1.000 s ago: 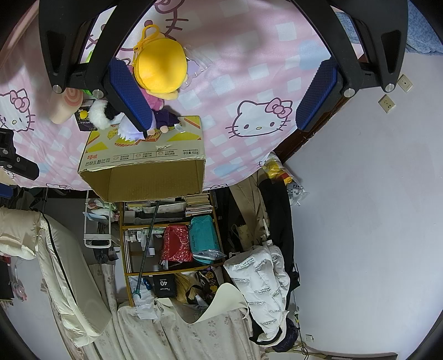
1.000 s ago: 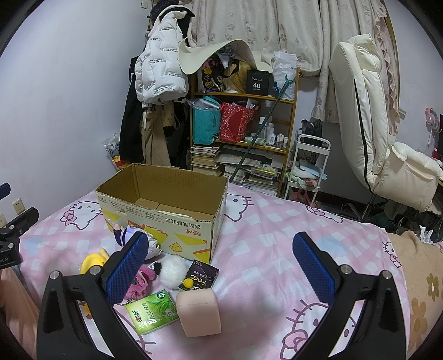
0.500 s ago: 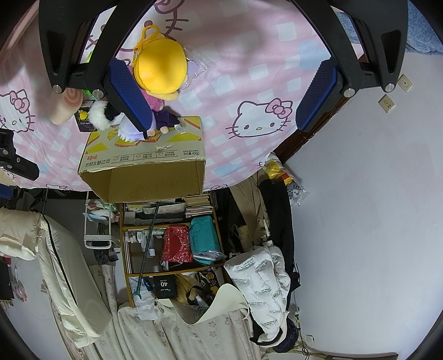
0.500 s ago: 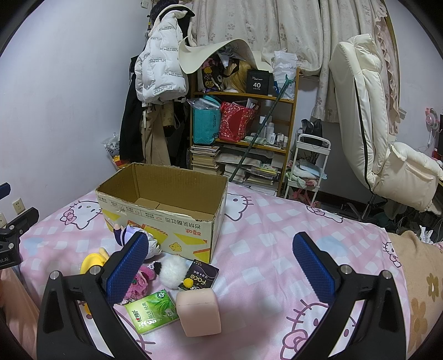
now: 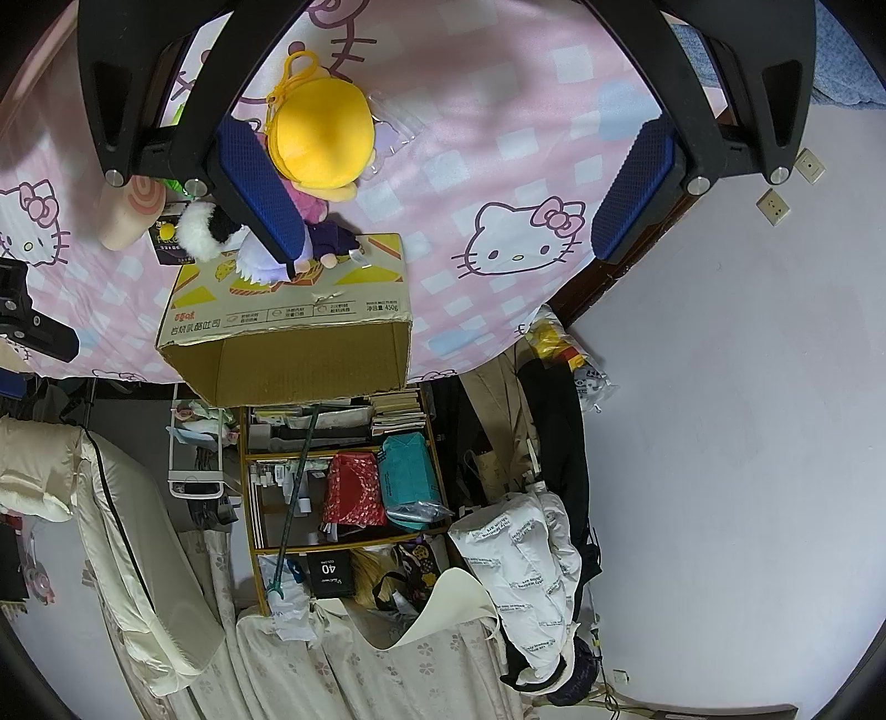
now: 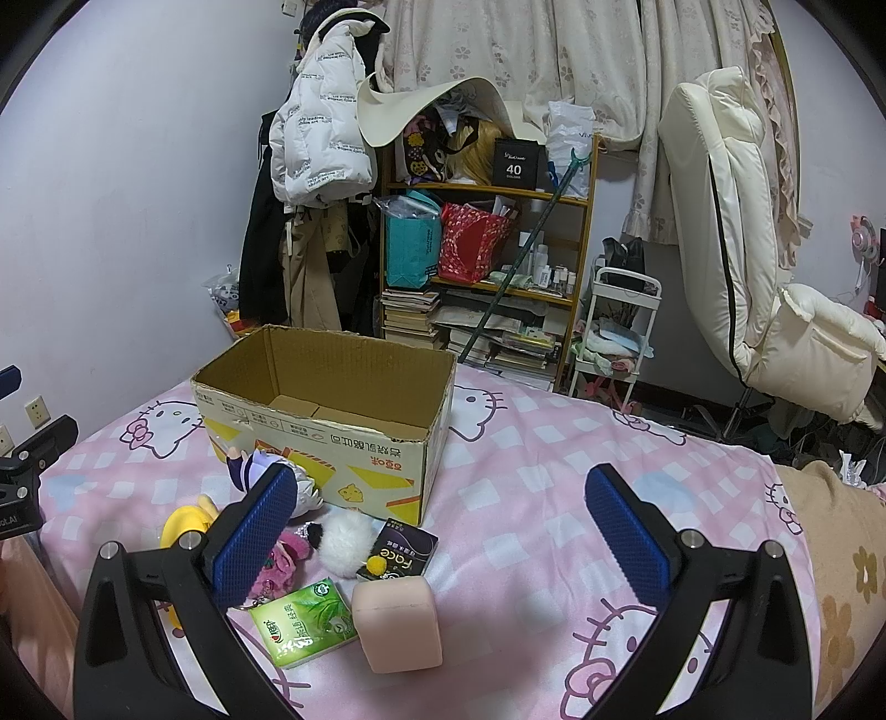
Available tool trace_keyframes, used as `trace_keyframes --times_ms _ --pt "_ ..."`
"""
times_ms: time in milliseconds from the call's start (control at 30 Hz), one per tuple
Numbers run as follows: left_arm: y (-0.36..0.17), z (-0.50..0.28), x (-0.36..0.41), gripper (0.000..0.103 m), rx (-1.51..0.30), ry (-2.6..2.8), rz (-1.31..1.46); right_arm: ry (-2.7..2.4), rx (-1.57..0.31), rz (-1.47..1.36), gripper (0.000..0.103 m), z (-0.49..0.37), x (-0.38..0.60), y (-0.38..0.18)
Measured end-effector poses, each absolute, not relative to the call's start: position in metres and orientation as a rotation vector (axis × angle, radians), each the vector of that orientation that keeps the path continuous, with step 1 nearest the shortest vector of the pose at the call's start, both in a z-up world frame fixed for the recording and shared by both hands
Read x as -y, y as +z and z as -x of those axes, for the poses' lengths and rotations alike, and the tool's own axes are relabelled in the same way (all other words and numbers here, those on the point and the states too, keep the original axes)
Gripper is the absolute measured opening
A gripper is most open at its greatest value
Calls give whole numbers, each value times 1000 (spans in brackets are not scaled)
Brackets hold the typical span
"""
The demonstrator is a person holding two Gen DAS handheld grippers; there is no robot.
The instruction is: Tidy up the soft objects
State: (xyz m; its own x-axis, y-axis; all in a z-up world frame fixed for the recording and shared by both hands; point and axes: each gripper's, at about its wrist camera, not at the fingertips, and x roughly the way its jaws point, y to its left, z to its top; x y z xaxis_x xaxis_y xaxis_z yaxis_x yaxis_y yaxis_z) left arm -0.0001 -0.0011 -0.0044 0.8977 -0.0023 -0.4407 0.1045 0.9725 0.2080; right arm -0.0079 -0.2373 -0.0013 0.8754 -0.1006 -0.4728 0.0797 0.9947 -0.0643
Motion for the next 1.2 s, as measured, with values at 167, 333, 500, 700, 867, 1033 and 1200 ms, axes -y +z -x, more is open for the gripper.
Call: trace_keyframes --times_ms 167,333,500,700,867,1033,1200 --pt "-4 0 1 102 -454 -57 -231 -94 -496 43 103 8 237 -2" --pt "-5 0 1 102 -457 -58 -229 -94 -498 43 103 7 237 -2" --pt "-9 -3 0 102 -481 -71 -218 -93 -499 44 103 7 236 -2" --pt "-15 -21 5 102 -548 -88 -214 -65 -497 19 103 5 239 -3" --pt "-19 -36 15 102 -598 -103 -228 -55 -572 -28 103 -13 245 -14" --pt "-27 -48 26 102 -676 -147 -220 -41 -628 -62 103 -24 251 -21" --pt "-42 -61 41 102 -756 -164 -251 -37 -681 -78 103 -37 252 -28"
